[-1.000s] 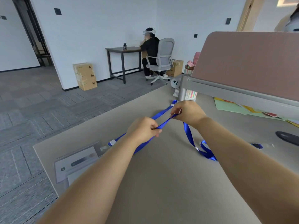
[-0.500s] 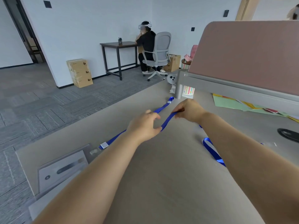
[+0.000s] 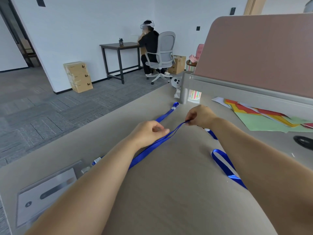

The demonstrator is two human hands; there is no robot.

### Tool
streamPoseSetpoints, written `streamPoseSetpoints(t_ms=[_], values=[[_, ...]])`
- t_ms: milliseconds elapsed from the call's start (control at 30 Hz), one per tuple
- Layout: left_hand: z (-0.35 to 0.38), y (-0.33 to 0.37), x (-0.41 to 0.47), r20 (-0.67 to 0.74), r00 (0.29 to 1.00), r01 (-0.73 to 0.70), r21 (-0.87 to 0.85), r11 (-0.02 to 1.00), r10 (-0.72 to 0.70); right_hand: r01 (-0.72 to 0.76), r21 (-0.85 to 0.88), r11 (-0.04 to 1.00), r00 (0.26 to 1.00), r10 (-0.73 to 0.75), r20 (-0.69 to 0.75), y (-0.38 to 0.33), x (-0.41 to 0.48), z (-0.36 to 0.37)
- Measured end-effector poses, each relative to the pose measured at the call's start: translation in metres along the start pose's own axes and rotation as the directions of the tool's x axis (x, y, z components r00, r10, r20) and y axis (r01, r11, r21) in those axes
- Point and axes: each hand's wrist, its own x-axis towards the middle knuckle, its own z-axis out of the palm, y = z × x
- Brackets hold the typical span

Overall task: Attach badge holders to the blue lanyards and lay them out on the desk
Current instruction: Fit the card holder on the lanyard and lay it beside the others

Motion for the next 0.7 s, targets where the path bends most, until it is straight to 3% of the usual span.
streamPoseSetpoints(t_ms=[167, 367, 467, 567, 700], values=[[0.008, 0.006, -0.001, 0.047, 0.997, -0.066, 0.228, 0.971, 0.057, 0.003, 0.026, 1.0, 0.997, -0.005, 0.078, -0.003, 0.004, 0.004], [0.004, 0.001, 0.004, 0.03, 1.0, -0.012, 0.041, 0.999, 0.011, -0.02, -0.172, 0.985, 0.995, 0.037, 0.095, -0.001, 0.007, 0.013], [0.006, 0.0, 0.008, 0.015, 1.0, 0.009, 0.042, 0.999, -0.01, -0.048, -0.212, 0.976, 0.996, 0.063, 0.062, 0.0, 0.01, 0.019], [0.01, -0.002, 0.008, -0.038, 0.999, 0.003, 0.146, 0.989, 0.002, -0.026, -0.212, 0.977, 0.998, 0.038, 0.053, -0.003, 0.012, 0.02], [0.013, -0.004, 0.007, -0.109, 0.99, -0.03, 0.425, 0.905, 0.084, -0.013, -0.331, 0.943, 0.995, 0.046, 0.093, -0.006, 0.02, 0.028]])
